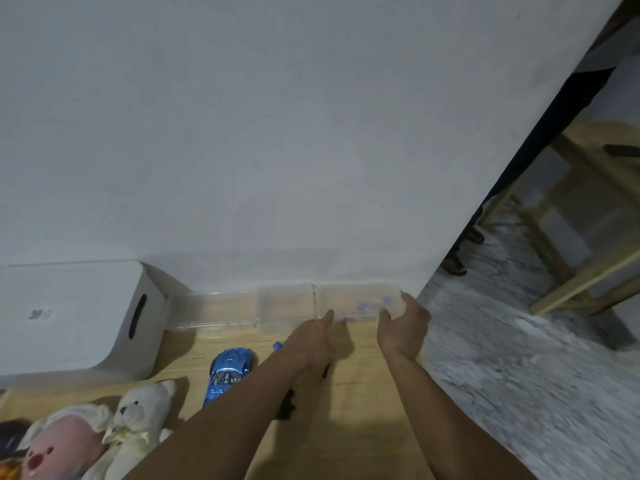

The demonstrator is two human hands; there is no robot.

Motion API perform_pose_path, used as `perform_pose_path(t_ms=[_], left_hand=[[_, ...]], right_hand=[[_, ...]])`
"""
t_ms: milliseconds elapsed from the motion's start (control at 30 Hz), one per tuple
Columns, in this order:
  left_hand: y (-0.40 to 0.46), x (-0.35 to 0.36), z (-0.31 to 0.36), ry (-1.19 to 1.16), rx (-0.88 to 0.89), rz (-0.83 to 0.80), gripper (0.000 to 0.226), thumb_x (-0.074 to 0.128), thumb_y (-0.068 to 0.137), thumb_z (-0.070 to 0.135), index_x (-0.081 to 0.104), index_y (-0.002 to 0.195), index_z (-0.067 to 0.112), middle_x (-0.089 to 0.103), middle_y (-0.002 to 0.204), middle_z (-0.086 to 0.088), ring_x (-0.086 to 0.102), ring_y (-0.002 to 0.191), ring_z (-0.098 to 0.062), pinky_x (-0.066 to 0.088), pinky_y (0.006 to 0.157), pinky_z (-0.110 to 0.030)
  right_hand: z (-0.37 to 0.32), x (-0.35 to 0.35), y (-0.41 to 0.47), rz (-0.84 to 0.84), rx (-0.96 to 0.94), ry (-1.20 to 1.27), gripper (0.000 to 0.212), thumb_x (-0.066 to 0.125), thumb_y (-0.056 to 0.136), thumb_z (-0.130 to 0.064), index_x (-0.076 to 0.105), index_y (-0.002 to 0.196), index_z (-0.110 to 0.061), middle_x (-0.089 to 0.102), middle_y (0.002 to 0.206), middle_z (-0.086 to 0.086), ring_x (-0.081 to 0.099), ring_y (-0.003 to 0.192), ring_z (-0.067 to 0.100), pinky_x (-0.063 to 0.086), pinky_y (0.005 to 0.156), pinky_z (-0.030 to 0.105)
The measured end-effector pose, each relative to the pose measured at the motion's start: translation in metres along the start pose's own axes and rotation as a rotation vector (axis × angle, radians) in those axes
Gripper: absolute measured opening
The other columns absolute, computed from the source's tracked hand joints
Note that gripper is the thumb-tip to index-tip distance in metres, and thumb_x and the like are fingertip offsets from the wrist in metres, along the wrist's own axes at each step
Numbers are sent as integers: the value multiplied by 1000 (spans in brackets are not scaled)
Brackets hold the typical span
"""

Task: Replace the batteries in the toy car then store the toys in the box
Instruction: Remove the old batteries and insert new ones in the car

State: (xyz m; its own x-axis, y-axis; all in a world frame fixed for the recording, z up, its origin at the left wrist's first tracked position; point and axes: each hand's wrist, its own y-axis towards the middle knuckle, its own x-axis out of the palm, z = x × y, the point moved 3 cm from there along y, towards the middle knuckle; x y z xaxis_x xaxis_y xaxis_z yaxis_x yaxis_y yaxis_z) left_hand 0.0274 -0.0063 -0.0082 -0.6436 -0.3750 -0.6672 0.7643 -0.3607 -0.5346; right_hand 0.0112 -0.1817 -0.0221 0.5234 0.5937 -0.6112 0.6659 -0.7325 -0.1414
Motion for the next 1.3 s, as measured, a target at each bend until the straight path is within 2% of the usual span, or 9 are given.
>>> perform_pose_path(t_ms=[133, 367, 533, 700, 767, 867, 1000, 1167, 1300], left_hand=[[3, 3, -3, 29, -12, -31, 90, 62, 90, 31, 1, 156, 24, 41, 151, -11, 44, 133, -27, 42, 102, -32], [2, -1, -2, 37, -29, -58, 88, 60, 91, 38, 1, 155, 29, 31, 156, -13, 35, 140, -31, 36, 110, -37], [2, 3, -2, 101, -44, -50, 91, 59, 90, 34, -6, 154, 30, 43, 149, -14, 49, 127, -31, 45, 100, -39], [-5, 7, -4, 73, -11, -17, 95, 62, 90, 25, -9, 153, 35, 62, 124, -17, 61, 101, -27, 52, 89, -38], [-11, 9, -8, 28, 19, 31, 93, 63, 88, 19, -1, 153, 38, 63, 117, -16, 60, 93, -23, 53, 86, -36], [-24, 6, -15, -45, 38, 180, 74, 57, 84, 8, 31, 151, 29, 63, 113, -7, 59, 101, -20, 51, 89, -34], [-42, -5, -35, -50, 25, 347, 37, 56, 87, 8, 66, 122, 16, 65, 116, -3, 59, 104, -16, 44, 88, -20], [-68, -16, -72, -30, -116, 555, 21, 58, 88, 15, 71, 104, 14, 68, 108, -2, 59, 98, -17, 43, 77, -23], [-89, -20, -103, -8, -236, 641, 25, 59, 84, 15, 70, 106, 11, 65, 105, -10, 56, 105, -28, 44, 85, -33]], right_hand=[[14, 5, -1, -46, -189, -105, 20, 70, 84, -7, 73, 103, -10, 48, 131, 13, 50, 116, 33, 40, 81, 26], [15, -1, 0, -57, -247, -258, 21, 63, 90, -12, 73, 107, -18, 48, 134, 7, 49, 120, 27, 48, 85, 37], [18, -1, -3, -74, -279, -280, 26, 58, 92, -9, 71, 113, -19, 45, 138, 7, 50, 120, 28, 48, 86, 35], [14, 2, -7, -103, -271, -328, 33, 59, 90, -7, 67, 120, -18, 40, 143, 8, 45, 122, 31, 50, 88, 37], [11, 3, -13, -83, -268, -368, 36, 62, 87, -7, 66, 121, -18, 40, 143, 10, 43, 122, 33, 50, 87, 41], [7, 6, -28, -34, -358, -329, 37, 66, 80, -3, 68, 115, -13, 48, 133, 13, 46, 115, 37, 49, 85, 43], [4, 22, -48, -216, -389, -212, 26, 65, 83, -5, 69, 107, -14, 59, 115, 10, 58, 104, 30, 50, 84, 35], [-1, 43, -72, -469, -353, -219, 14, 68, 83, -14, 74, 96, -16, 73, 97, 3, 67, 92, 19, 52, 79, 27], [-6, 53, -90, -583, -373, -264, 11, 69, 80, -14, 76, 87, -17, 75, 89, 2, 68, 86, 18, 54, 77, 26]])
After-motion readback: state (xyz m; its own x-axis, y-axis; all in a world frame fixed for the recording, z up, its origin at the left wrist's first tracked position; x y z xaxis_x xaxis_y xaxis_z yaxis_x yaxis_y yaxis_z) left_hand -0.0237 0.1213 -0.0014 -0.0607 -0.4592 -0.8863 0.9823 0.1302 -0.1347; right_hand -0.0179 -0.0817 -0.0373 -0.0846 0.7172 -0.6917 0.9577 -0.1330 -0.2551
